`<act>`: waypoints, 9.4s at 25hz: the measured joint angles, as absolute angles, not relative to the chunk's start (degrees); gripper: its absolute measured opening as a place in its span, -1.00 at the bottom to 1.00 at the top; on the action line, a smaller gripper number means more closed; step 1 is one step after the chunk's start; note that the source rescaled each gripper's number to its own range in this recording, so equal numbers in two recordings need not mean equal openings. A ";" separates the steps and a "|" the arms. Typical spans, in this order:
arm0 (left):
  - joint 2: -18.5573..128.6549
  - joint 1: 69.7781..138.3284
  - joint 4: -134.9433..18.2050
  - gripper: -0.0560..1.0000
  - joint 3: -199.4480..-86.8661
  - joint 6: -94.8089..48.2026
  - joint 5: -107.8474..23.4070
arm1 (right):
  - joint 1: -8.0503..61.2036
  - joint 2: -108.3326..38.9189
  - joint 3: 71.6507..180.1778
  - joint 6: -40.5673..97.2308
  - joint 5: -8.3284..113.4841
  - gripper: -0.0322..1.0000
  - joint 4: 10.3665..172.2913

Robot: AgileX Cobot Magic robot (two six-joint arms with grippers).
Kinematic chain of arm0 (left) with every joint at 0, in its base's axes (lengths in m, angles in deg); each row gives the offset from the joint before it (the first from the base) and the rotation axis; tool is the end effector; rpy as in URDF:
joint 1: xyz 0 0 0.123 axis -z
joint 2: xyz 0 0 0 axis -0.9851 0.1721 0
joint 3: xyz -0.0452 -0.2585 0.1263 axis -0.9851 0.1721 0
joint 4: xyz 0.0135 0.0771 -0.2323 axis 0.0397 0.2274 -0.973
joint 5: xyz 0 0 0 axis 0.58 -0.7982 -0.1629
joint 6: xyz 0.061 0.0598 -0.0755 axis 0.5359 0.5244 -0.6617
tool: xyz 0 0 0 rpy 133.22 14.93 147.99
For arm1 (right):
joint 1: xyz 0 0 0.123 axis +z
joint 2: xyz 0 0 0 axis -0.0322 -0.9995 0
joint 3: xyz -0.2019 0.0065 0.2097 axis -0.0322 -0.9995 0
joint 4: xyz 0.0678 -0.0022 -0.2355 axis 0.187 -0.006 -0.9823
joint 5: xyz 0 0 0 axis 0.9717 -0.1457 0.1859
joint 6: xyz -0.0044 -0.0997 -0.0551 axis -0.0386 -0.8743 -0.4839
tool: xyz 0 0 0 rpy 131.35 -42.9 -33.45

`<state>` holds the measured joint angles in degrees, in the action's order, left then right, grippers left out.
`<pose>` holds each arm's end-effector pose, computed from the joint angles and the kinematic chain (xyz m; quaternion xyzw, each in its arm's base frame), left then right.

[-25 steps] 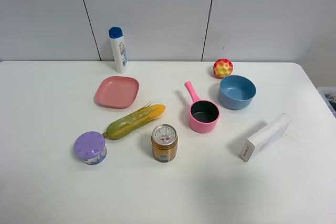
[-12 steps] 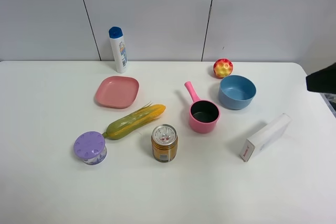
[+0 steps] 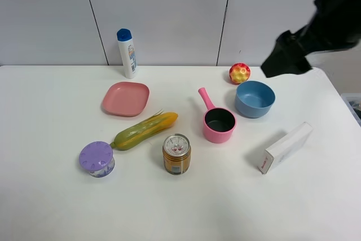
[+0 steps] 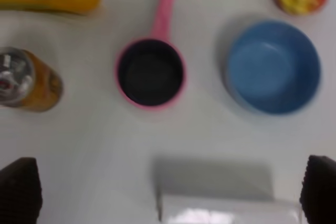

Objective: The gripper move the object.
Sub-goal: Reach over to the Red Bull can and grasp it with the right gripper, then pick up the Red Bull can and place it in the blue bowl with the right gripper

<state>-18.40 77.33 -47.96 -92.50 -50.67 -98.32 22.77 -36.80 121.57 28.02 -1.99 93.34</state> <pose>0.0030 -0.0051 0.2665 0.0300 0.8460 0.0169 0.5321 0.2407 0.1109 0.3626 -0.3453 0.8938 0.0796 0.2747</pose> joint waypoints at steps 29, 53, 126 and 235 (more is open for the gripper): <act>-18.40 77.33 -47.96 1.00 -92.50 -50.67 -98.32 | 51.56 -69.24 134.27 32.28 -6.11 1.00 88.72; -18.40 77.33 -47.96 1.00 -92.50 -50.67 -98.32 | 51.37 -69.70 122.00 35.52 10.13 1.00 84.22; -18.40 77.33 -47.96 1.00 -92.50 -50.67 -98.32 | 50.04 -65.96 122.00 38.51 7.62 -0.93 83.87; -18.40 77.33 -47.96 1.00 -92.50 -50.67 -98.32 | 11.66 -86.37 144.10 38.38 5.25 -0.93 82.65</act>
<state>-18.40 77.33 -47.96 -92.50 -50.67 -98.32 11.66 -86.37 144.10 38.38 5.25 82.65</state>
